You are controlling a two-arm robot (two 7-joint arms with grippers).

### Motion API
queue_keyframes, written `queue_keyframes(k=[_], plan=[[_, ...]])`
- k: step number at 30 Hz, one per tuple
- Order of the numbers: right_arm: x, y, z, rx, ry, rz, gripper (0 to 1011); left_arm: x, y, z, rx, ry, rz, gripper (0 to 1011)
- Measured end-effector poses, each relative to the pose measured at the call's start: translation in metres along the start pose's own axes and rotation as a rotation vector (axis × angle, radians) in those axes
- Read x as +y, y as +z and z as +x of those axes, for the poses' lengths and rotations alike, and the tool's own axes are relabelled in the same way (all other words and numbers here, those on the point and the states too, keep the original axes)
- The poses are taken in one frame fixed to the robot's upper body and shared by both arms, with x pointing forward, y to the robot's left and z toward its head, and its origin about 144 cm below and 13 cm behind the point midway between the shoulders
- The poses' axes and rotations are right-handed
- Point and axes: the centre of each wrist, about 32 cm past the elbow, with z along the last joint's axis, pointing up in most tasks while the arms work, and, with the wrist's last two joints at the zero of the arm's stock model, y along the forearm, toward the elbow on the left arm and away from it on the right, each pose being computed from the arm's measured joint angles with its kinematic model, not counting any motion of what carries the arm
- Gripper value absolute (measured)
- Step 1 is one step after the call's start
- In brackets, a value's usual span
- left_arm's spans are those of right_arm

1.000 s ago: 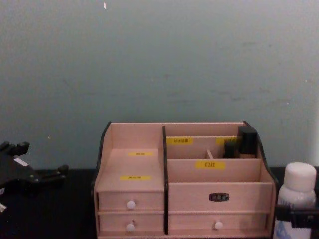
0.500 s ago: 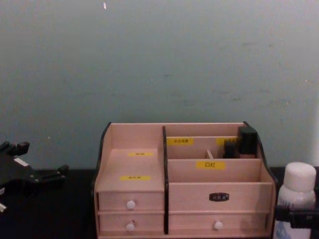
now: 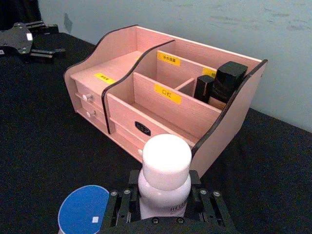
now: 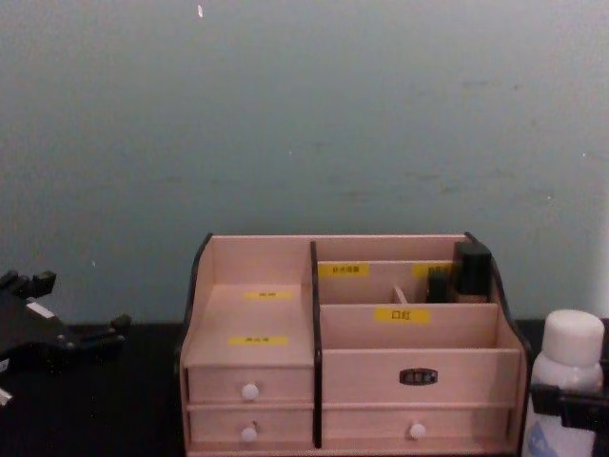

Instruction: Pick up the facial cleanser and watermelon frost from the table and place them into the tiered storage box.

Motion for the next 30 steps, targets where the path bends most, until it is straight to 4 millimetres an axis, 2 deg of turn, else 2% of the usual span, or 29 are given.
queue_keyframes(k=[2, 10, 18, 24, 30], plan=[[0.0, 0.0, 0.0, 0.0, 0.0, 0.0, 601, 0.0, 0.0, 0.0, 0.0, 0.0, 0.0, 1001], [0.0, 0.0, 0.0, 0.001, 0.0, 0.0, 601, 0.0, 0.0, 0.0, 0.0, 0.0, 0.0, 1001], [-0.011, 0.007, 0.0, 0.005, 0.008, 0.018, 601, 0.0, 0.0, 0.0, 0.0, 0.0, 0.0, 1001], [-0.025, 0.024, 0.001, -0.012, 0.011, 0.057, 601, 0.0, 0.0, 0.0, 0.0, 0.0, 0.0, 1001], [-0.03, 0.043, 0.003, -0.036, 0.013, 0.1, 601, 0.0, 0.0, 0.0, 0.0, 0.0, 0.0, 1001]])
